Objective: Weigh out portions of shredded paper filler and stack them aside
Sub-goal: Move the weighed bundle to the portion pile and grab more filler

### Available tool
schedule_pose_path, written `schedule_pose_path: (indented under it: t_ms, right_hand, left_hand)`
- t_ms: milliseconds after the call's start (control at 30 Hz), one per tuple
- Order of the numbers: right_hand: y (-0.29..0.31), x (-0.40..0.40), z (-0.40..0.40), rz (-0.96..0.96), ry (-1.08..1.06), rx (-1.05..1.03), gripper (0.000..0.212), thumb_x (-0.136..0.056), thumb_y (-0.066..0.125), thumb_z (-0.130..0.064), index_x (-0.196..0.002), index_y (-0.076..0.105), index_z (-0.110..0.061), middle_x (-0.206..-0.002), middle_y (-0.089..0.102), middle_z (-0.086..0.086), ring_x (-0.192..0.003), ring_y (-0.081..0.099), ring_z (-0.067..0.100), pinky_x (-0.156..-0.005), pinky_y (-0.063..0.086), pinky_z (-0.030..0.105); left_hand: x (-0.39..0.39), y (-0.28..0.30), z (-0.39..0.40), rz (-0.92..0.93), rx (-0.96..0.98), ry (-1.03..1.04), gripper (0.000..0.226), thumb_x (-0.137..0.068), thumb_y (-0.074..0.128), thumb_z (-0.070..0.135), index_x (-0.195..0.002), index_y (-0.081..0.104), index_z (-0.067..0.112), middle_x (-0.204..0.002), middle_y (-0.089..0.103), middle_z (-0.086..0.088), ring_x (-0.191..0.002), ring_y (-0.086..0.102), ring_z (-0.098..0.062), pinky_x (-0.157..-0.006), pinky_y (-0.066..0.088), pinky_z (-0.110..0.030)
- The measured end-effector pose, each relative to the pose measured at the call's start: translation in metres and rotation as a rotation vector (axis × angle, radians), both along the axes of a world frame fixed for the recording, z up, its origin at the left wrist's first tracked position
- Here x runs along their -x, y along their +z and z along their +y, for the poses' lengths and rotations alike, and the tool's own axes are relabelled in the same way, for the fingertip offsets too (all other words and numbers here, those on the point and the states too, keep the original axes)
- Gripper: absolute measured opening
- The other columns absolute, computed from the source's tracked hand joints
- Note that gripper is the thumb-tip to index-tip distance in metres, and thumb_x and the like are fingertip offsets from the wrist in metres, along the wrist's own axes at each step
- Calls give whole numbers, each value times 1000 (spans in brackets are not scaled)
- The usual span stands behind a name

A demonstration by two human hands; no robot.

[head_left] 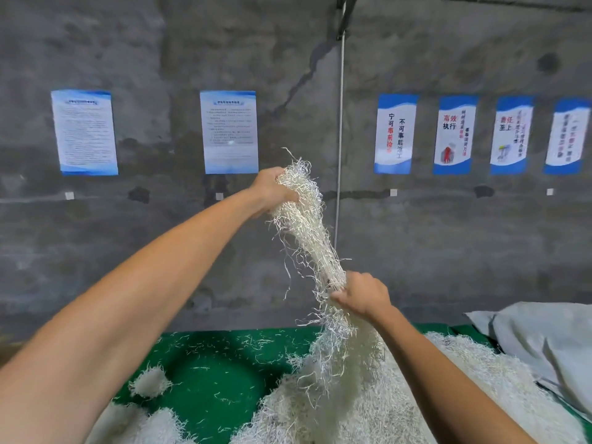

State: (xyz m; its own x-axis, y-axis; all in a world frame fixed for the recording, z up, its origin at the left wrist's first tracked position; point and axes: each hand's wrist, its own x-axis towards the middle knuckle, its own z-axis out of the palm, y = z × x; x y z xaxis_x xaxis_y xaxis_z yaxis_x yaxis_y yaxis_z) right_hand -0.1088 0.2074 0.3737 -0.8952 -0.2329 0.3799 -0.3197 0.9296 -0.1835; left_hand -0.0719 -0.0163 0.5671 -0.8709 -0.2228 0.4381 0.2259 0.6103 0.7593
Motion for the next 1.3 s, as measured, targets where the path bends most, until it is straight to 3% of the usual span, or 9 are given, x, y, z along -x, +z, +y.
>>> schedule_pose_path:
  t_ms: [167, 300, 400, 533, 633, 767, 900, 1133, 1300]
  right_hand:
    - [-38, -2, 11, -70, 34, -80, 35, -93, 61, -56, -92, 47, -24, -73, 54, -10, -64, 54, 9, -64, 44, 31]
    - [-57, -5, 20, -183, -13, -165, 37, -93, 66, -52, -80, 44, -24, -85, 58, -5, -84, 64, 19, -96, 53, 43]
    - [-37, -10, 13, -182, 59, -34, 65, -82, 59, -82, -102, 51, -20, -102, 61, -2, -89, 57, 18, -99, 51, 48]
    - [15, -14, -17, -10, 176, 387, 77, -75, 51, -93, -113, 49, -25, -101, 60, -6, -89, 59, 20, -78, 50, 40]
    - [31, -8, -33, 92, 130, 332, 42, -98, 53, -57, -86, 48, -16, -82, 59, 1, -84, 62, 31, -70, 47, 39]
    - [-6, -6, -25, 119, 129, 140, 33, -109, 37, -44, -99, 49, -15, -81, 60, 4, -83, 64, 33, -68, 43, 38]
    - [-67, -2, -10, 75, 97, 75, 33, -108, 40, -48, -97, 47, -18, -79, 59, 2, -79, 63, 32, -65, 43, 37]
    - [-116, 7, 17, -68, 20, -60, 40, -108, 40, -52, -111, 57, -17, -82, 57, -4, -75, 58, 16, -64, 49, 28]
    - [-114, 3, 22, -90, 32, -65, 30, -109, 40, -45, -108, 54, -18, -94, 66, 1, -86, 66, 20, -74, 58, 34]
  left_hand:
    - [3, -5, 3, 75, -42, 47, 87, -78, 84, 9, -153, 41, 20, -135, 56, -9, -98, 65, -24, -73, 53, -27]
    - [10, -12, -4, 124, -104, 126, 78, -88, 74, 15, -155, 35, 23, -150, 46, -7, -73, 59, -10, -56, 52, -23]
    - [11, -21, 0, 79, -77, 108, 78, -96, 63, 23, -161, 20, 23, -164, 28, -3, -120, 58, -22, -95, 52, -31]
    - [12, -29, 26, 46, -30, 47, 73, -97, 58, 26, -160, 21, 22, -149, 46, -6, -89, 64, -17, -66, 54, -24]
    - [15, -36, 37, 75, 71, 8, 66, -98, 56, 25, -157, 26, 17, -149, 45, -8, -68, 49, 0, -48, 41, -20]
    - [9, -36, 31, 133, 123, -82, 66, -90, 67, 8, -149, 40, 17, -144, 48, -11, -42, 50, 0, -38, 40, -18]
    - [2, -35, 26, 137, 106, -83, 62, -84, 67, -7, -138, 56, 19, -119, 48, 4, -47, 55, -10, -39, 41, -22]
    - [14, -53, 20, 113, -129, 12, 41, -83, 57, -10, -113, 68, 15, -89, 64, -8, -34, 44, -5, -34, 30, -13]
    - [19, -69, 16, 123, -404, 45, 42, -83, 64, -5, -120, 65, 16, -106, 67, -6, -76, 61, -16, -54, 46, -12]
